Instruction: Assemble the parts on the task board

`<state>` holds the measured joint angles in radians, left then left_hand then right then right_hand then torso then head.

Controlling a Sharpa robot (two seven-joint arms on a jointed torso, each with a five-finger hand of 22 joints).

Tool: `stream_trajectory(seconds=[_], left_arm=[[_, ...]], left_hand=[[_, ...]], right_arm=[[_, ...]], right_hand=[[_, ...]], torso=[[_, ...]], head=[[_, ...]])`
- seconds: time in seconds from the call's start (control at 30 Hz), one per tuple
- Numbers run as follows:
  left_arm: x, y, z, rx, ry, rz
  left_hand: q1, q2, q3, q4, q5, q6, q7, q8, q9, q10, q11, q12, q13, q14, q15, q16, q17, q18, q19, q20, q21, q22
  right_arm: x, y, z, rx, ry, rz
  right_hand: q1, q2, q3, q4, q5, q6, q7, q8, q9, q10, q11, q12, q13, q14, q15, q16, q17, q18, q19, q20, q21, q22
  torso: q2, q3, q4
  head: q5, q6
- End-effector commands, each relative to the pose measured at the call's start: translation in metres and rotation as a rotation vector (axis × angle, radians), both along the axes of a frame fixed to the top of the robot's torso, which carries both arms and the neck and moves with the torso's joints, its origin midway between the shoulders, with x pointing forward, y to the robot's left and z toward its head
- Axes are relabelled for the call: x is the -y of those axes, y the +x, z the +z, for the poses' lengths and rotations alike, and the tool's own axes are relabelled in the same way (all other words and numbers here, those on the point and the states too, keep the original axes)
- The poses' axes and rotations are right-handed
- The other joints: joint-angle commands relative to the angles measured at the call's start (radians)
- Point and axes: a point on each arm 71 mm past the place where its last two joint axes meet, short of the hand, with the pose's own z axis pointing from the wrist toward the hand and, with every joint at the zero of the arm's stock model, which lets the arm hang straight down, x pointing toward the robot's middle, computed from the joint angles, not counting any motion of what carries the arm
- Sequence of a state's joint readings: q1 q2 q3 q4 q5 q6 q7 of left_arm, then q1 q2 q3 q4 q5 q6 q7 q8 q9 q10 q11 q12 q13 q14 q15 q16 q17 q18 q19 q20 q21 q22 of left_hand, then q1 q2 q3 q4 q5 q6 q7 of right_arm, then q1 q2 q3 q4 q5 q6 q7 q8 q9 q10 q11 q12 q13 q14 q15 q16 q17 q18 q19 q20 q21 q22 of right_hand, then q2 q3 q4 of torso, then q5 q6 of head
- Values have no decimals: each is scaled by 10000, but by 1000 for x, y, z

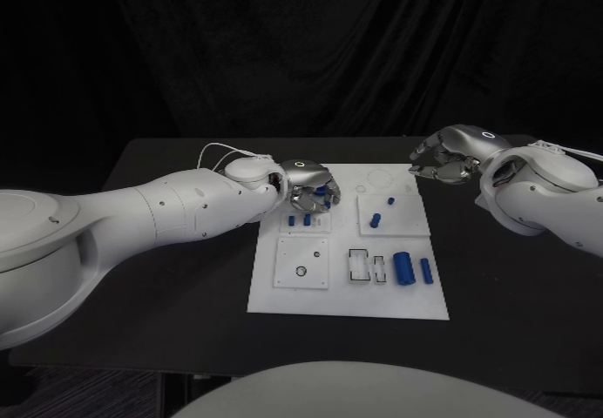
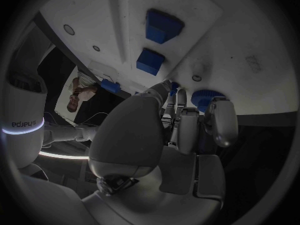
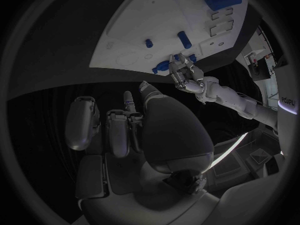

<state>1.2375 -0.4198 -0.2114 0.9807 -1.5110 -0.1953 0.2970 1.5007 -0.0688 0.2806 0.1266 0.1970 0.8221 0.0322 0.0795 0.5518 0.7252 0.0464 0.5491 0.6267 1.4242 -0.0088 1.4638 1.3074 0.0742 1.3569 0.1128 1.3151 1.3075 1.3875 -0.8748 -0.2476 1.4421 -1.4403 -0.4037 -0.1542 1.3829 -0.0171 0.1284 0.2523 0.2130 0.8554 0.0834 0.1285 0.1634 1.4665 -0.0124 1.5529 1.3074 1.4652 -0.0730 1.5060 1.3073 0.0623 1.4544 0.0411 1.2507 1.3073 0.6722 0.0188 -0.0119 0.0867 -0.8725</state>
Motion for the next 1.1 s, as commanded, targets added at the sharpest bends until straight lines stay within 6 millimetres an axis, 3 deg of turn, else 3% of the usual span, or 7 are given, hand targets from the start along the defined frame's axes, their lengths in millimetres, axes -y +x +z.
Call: stream_trajectory(seconds=[0.03,0.17,0.5,0.73,1.1], left_arm=[[2,-1,0,209,-201,-93],[2,-2,-2,177,-202,-98],[1,-4,-2,235,-303,-181],[-4,-5,1,684,-666,-439],[-16,-12,8,1509,-1280,-476]], left_hand=[[-2,58,-11,-36,43,44,-21,-64,-13,-4,17,40,29,-2,-80,40,576,-107,74,-22,32,1794],[-39,64,-19,-25,31,110,-3,-41,-20,-45,27,60,64,-8,-71,36,565,-108,81,-24,42,1796],[-67,133,2,-28,-21,274,27,20,-27,16,-3,154,143,22,-79,55,592,-130,151,-23,130,1824],[-13,275,43,-133,-71,973,203,396,87,792,-319,351,159,199,-314,140,724,-231,506,-51,563,1961],[110,269,113,-285,-6,1446,364,665,169,1701,-332,95,-159,305,-347,132,712,-292,737,-145,839,2043]], right_arm=[[1,0,-1,-32,-48,-78],[1,0,-1,-43,-54,-65],[0,1,-1,-42,-57,-58],[1,0,-1,-45,-59,-69],[4,0,-1,-43,-58,-104]], right_hand=[[37,15,25,8,53,162,18,-19,-9,774,56,-42,2405,847,55,-49,2063,61,-50,18,-56,1725],[35,15,27,10,55,186,22,-10,-8,771,60,-44,2403,847,57,-49,2062,62,-51,20,-61,1724],[35,17,33,11,59,221,25,3,-7,771,64,-44,2403,847,60,-49,2063,61,-50,22,-61,1725],[35,17,33,11,59,221,25,3,-7,771,64,-44,2403,847,60,-49,2063,61,-50,22,-61,1725],[46,17,42,4,60,224,22,-1,-12,750,65,-61,2385,833,63,-95,2024,70,-65,24,-104,1713]], torso=[[10,3,-25],[12,1,-43],[8,12,-2],[-4,5,6],[-6,8,-3]], head=[[25,-2],[49,-2],[4,-2],[-19,-2],[-51,-2]])
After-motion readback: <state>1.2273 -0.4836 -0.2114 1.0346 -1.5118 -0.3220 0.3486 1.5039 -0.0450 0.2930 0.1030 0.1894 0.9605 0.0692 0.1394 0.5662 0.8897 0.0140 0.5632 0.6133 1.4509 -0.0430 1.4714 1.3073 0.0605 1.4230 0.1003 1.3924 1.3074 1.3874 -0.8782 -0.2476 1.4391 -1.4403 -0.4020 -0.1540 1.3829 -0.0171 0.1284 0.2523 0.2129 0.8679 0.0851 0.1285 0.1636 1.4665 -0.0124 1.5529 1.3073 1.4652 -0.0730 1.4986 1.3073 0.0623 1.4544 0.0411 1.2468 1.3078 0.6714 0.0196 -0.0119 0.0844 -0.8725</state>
